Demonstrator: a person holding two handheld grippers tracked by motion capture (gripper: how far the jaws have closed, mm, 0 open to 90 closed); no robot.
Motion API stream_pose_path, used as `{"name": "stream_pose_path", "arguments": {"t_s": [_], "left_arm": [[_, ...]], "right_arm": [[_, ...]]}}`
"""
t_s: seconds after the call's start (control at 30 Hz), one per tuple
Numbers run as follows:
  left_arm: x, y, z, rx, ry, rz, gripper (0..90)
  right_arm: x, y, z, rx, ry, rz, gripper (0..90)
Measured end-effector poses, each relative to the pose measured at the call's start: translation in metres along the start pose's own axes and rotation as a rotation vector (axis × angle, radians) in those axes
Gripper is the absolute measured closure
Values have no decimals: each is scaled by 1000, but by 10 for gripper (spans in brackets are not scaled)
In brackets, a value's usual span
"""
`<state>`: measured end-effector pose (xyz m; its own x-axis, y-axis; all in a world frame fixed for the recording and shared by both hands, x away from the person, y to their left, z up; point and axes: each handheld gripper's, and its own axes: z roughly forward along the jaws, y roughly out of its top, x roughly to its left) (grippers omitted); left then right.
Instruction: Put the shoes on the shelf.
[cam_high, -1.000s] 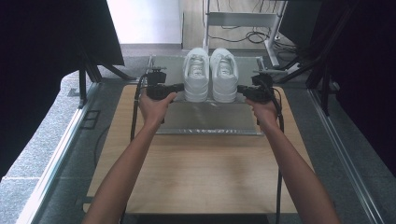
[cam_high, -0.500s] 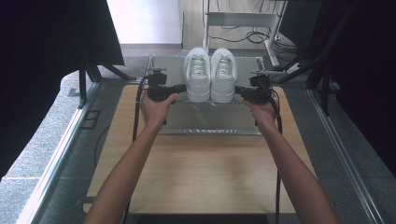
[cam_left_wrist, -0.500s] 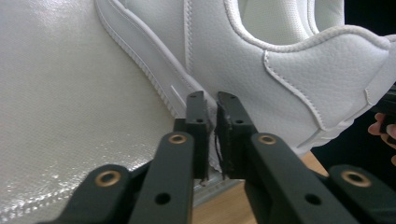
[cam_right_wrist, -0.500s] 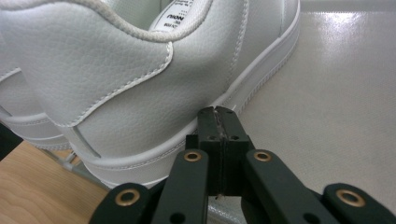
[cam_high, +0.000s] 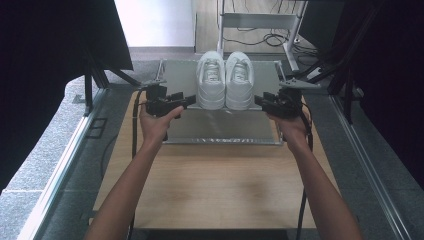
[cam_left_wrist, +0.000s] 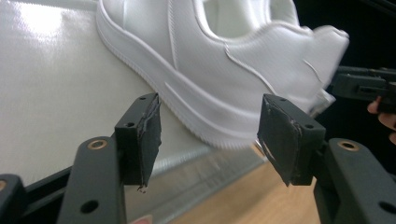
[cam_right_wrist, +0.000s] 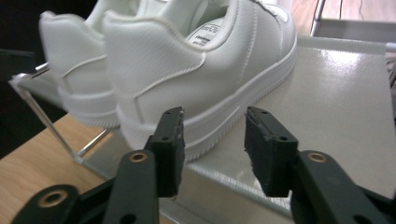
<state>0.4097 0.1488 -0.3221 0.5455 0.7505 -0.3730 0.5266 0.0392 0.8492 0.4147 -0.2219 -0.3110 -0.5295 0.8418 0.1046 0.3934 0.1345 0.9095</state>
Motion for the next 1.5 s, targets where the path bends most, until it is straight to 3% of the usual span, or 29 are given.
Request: {"name": "stream_pose_path", "arguments": {"t_s": [0.07, 0.1, 0.4, 0.47, 0.57, 0.6, 0.73, 0.87, 1.0, 1.17, 1.5], "left_arm": [[-2, -8, -12, 1, -33, 4, 366], [-3, -15, -19, 15, -40, 32, 346], [-6, -51, -41, 39, -67, 78, 316], [-11, -70, -45, 39, -113, 67, 311], [-14, -83, -48, 32, -115, 68, 316], [-17, -92, -50, 43, -113, 84, 317], [-23, -103, -54, 65, -106, 117, 319], [-23, -119, -61, 90, -132, 118, 319], [-20, -127, -65, 112, -120, 114, 320], [-11, -140, -67, 137, -108, 86, 327], [-5, -142, -68, 128, -101, 70, 323]], "right_arm": [[1, -4, -4, -11, 4, -11, 564], [4, -13, -12, -28, 18, -30, 564], [9, -41, -30, -49, 78, -37, 539], [17, -54, -38, -84, 119, -28, 535], [24, -66, -44, -92, 122, -45, 534], [29, -78, -49, -95, 133, -52, 533], [33, -90, -57, -97, 144, -47, 531], [33, -109, -66, -80, 157, -35, 525], [33, -121, -65, -24, 142, -56, 519], [32, -145, -56, 41, 143, -34, 519], [28, -145, -61, 9, 133, -24, 481]]}}
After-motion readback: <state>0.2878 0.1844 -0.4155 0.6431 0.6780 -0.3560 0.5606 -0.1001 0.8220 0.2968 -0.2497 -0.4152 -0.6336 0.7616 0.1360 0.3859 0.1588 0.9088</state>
